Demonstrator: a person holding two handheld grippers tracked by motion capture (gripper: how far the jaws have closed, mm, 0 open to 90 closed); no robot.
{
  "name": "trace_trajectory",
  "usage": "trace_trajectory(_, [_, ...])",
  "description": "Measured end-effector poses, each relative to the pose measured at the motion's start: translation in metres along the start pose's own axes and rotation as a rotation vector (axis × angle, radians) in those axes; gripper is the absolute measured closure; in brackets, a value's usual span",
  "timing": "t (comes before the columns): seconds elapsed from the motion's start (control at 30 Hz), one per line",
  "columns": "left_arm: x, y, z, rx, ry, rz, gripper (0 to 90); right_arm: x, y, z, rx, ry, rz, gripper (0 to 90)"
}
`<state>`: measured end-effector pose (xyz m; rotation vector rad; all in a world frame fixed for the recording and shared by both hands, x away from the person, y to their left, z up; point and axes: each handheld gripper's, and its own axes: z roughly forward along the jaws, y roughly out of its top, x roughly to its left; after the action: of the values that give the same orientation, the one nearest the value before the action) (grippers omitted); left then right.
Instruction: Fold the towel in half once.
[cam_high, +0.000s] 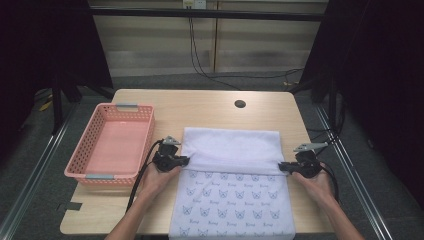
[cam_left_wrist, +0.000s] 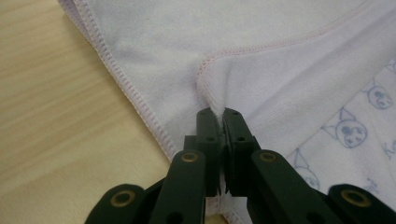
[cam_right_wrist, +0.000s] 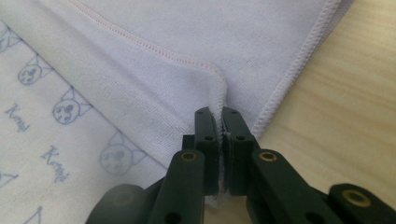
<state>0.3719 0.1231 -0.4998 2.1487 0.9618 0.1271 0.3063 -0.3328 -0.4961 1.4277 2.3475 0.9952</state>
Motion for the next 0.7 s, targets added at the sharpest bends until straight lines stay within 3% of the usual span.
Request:
trace_trajectory(0.07, [0.004, 0.005, 0.002, 0.012, 0.005, 0.012, 86.9, -0.005, 0.005, 0.004, -0.007, 0.010, 0.010, 86.4])
trace_trajectory(0.17, [0.014, 0.010, 0.008, -0.011, 0.007, -0.023, 86.9, -0.013, 0.014, 0.012, -0.011, 0.000, 0.010, 86.4])
trace_trajectory(0.47, [0.038, 0.037, 0.026, -0.010, 0.077, -0.045, 87.0, -0.038, 0.048, 0.042, -0.045, -0.019, 0.049, 86.5])
trace_trajectory(0.7, [0.055, 0.047, 0.034, -0.027, 0.078, -0.080, 86.9, -0.049, 0.066, 0.056, -0.051, -0.048, 0.077, 86.5])
